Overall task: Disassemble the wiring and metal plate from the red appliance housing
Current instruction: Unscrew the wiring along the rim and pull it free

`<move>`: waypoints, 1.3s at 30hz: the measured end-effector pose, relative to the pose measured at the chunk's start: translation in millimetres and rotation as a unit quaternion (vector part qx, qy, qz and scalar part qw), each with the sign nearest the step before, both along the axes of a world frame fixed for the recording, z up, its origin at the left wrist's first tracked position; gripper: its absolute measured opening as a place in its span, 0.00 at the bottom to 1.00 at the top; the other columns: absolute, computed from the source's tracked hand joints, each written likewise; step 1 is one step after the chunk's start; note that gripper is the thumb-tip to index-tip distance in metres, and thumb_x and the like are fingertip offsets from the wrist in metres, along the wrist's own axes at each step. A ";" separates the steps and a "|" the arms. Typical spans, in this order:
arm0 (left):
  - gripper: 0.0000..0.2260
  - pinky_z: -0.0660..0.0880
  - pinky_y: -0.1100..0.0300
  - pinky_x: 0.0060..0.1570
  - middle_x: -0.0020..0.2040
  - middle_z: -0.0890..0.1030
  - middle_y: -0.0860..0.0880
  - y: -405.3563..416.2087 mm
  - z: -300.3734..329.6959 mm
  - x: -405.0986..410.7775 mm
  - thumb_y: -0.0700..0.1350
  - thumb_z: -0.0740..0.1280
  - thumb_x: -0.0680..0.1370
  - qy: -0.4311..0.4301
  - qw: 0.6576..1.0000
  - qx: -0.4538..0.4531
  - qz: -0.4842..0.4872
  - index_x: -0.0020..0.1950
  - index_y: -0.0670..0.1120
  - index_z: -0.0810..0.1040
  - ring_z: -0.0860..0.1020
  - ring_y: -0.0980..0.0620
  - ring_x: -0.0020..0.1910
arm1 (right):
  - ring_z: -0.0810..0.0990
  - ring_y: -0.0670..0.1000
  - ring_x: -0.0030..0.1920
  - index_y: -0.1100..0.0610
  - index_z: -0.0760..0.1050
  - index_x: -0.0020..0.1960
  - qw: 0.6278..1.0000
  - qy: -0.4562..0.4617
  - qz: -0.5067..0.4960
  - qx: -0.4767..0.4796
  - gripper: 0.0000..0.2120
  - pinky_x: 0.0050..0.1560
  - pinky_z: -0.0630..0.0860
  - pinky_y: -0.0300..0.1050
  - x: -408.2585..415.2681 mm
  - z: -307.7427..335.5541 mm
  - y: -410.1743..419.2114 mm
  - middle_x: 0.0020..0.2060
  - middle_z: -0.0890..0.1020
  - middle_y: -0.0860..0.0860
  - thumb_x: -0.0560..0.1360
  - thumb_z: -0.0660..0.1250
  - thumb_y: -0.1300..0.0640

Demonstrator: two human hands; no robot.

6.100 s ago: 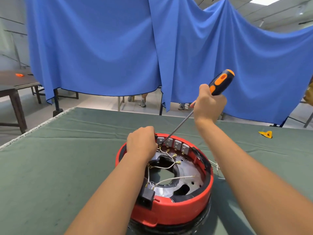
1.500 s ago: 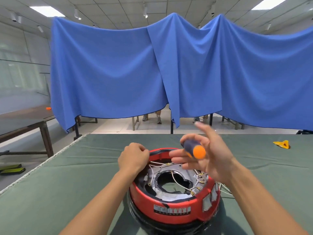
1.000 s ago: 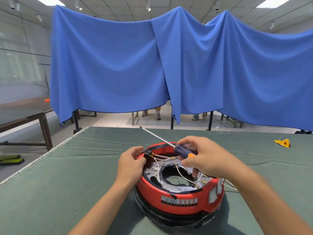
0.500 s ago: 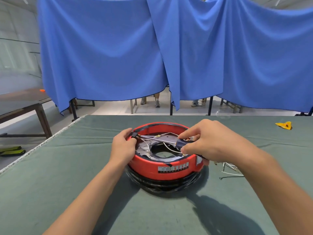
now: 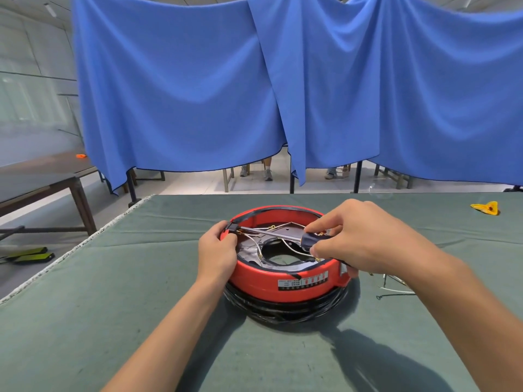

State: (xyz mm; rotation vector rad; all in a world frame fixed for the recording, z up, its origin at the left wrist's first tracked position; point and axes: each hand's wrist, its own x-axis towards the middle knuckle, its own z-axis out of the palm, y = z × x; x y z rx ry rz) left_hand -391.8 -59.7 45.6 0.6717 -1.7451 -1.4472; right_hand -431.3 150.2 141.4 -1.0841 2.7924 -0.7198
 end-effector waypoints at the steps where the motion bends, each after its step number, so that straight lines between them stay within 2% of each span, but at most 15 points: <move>1: 0.19 0.72 0.56 0.43 0.38 0.80 0.48 -0.8 -0.7 -0.4 0.30 0.58 0.72 0.000 1.000 0.000 -0.001 0.36 0.54 0.77 0.74 0.50 0.39 | 0.80 0.46 0.25 0.37 0.80 0.49 1.000 0.002 -0.001 0.001 0.11 0.34 0.76 0.41 0.0 -0.4 -0.2 0.31 0.83 0.47 0.69 0.68 0.48; 7: 0.16 0.74 0.55 0.48 0.42 0.81 0.48 -1.4 -2.4 -2.1 0.29 0.58 0.72 0.010 1.000 0.010 0.000 0.47 0.47 0.80 0.77 0.49 0.43 | 0.81 0.46 0.27 0.39 0.80 0.51 1.000 -0.004 -0.007 -0.001 0.12 0.43 0.80 0.46 1.5 -5.1 -2.4 0.30 0.83 0.50 0.69 0.67 0.47; 10: 0.17 0.73 0.52 0.57 0.52 0.81 0.44 -1.8 -3.5 -3.9 0.30 0.59 0.72 0.003 1.000 0.007 0.015 0.58 0.39 0.79 0.78 0.46 0.52 | 0.81 0.46 0.27 0.38 0.80 0.51 1.000 -0.005 -0.009 0.003 0.12 0.34 0.74 0.41 1.2 -5.7 -2.2 0.29 0.83 0.50 0.69 0.67 0.47; 12: 0.19 0.72 0.52 0.62 0.58 0.80 0.43 -1.8 -4.1 -4.5 0.31 0.60 0.73 -0.005 1.000 0.013 0.026 0.63 0.38 0.76 0.77 0.45 0.57 | 0.81 0.46 0.27 0.38 0.79 0.50 1.000 -0.001 -0.011 0.009 0.11 0.31 0.70 0.39 1.5 -6.2 -2.9 0.28 0.83 0.50 0.69 0.66 0.47; 14: 0.21 0.70 0.55 0.63 0.60 0.78 0.45 -0.5 -3.8 -4.1 0.31 0.60 0.73 -0.008 0.999 0.023 0.035 0.66 0.39 0.74 0.75 0.48 0.59 | 0.81 0.46 0.27 0.38 0.79 0.49 1.000 -0.001 -0.014 0.006 0.09 0.30 0.69 0.39 3.0 -6.5 -4.6 0.28 0.83 0.50 0.69 0.66 0.47; 16: 0.21 0.69 0.55 0.64 0.61 0.77 0.45 1.7 -3.4 -4.1 0.31 0.60 0.74 -0.005 0.999 0.032 0.040 0.67 0.39 0.73 0.74 0.49 0.59 | 0.80 0.46 0.25 0.39 0.79 0.47 1.000 -0.003 -0.018 0.001 0.08 0.28 0.68 0.39 5.1 -6.9 -6.1 0.25 0.81 0.49 0.70 0.67 0.47; 19: 0.21 0.70 0.53 0.64 0.60 0.77 0.45 5.5 -3.8 -4.4 0.32 0.60 0.74 0.005 0.998 0.047 0.052 0.66 0.39 0.74 0.75 0.49 0.58 | 0.74 0.43 0.18 0.40 0.80 0.48 1.000 0.009 -0.024 0.006 0.08 0.26 0.65 0.37 11.5 -9.2 -6.5 0.16 0.74 0.43 0.70 0.66 0.48; 22: 0.20 0.70 0.52 0.64 0.60 0.78 0.45 9.7 -4.2 -5.1 0.32 0.61 0.74 0.012 0.996 0.052 0.070 0.66 0.39 0.74 0.75 0.49 0.58 | 0.74 0.43 0.18 0.44 0.81 0.49 0.999 0.021 -0.025 0.006 0.08 0.26 0.66 0.36 18.9 -11.5 -7.5 0.14 0.71 0.40 0.72 0.65 0.48; 25: 0.20 0.69 0.56 0.64 0.62 0.77 0.45 13.7 -4.8 -5.1 0.33 0.61 0.74 0.017 0.995 0.050 0.089 0.67 0.39 0.73 0.74 0.49 0.59 | 0.80 0.47 0.24 0.48 0.82 0.47 0.999 0.035 -0.028 0.006 0.09 0.27 0.68 0.36 25.6 -11.3 -9.1 0.15 0.73 0.45 0.72 0.64 0.51; 27: 0.20 0.69 0.60 0.59 0.59 0.77 0.47 15.5 -5.3 -5.1 0.33 0.61 0.74 0.025 0.994 0.050 0.097 0.66 0.39 0.73 0.74 0.52 0.55 | 0.81 0.51 0.26 0.50 0.82 0.47 0.999 0.033 -0.031 0.003 0.09 0.27 0.69 0.36 29.9 -10.3 -9.7 0.22 0.78 0.48 0.72 0.64 0.53; 29: 0.19 0.69 0.62 0.55 0.54 0.76 0.50 17.3 -5.6 -5.3 0.33 0.61 0.75 0.027 0.993 0.052 0.105 0.66 0.39 0.74 0.73 0.54 0.52 | 0.80 0.53 0.26 0.52 0.82 0.46 0.999 0.031 -0.033 -0.001 0.09 0.26 0.68 0.36 34.4 -9.3 -10.3 0.25 0.78 0.50 0.72 0.64 0.54; 31: 0.18 0.68 0.63 0.52 0.52 0.76 0.51 19.9 -5.4 -5.4 0.33 0.61 0.75 0.031 0.991 0.057 0.113 0.65 0.40 0.75 0.73 0.54 0.51 | 0.75 0.52 0.26 0.53 0.81 0.47 0.999 0.033 -0.031 -0.003 0.08 0.27 0.66 0.37 38.7 -8.7 -11.5 0.24 0.73 0.49 0.74 0.64 0.54; 35: 0.18 0.71 0.59 0.57 0.58 0.78 0.47 24.6 -4.0 -3.4 0.34 0.61 0.75 0.031 0.989 0.064 0.128 0.65 0.40 0.75 0.75 0.50 0.54 | 0.71 0.51 0.29 0.54 0.79 0.51 0.999 0.037 -0.021 -0.002 0.09 0.31 0.67 0.38 48.0 -6.2 -14.4 0.26 0.70 0.49 0.76 0.63 0.52; 39: 0.16 0.73 0.52 0.56 0.57 0.80 0.42 30.6 -5.4 -4.3 0.35 0.60 0.75 0.028 0.989 0.055 0.132 0.60 0.38 0.77 0.77 0.43 0.55 | 0.67 0.48 0.25 0.55 0.70 0.40 1.000 0.028 -0.007 0.005 0.09 0.28 0.65 0.36 57.8 -2.7 -17.8 0.25 0.68 0.49 0.77 0.62 0.53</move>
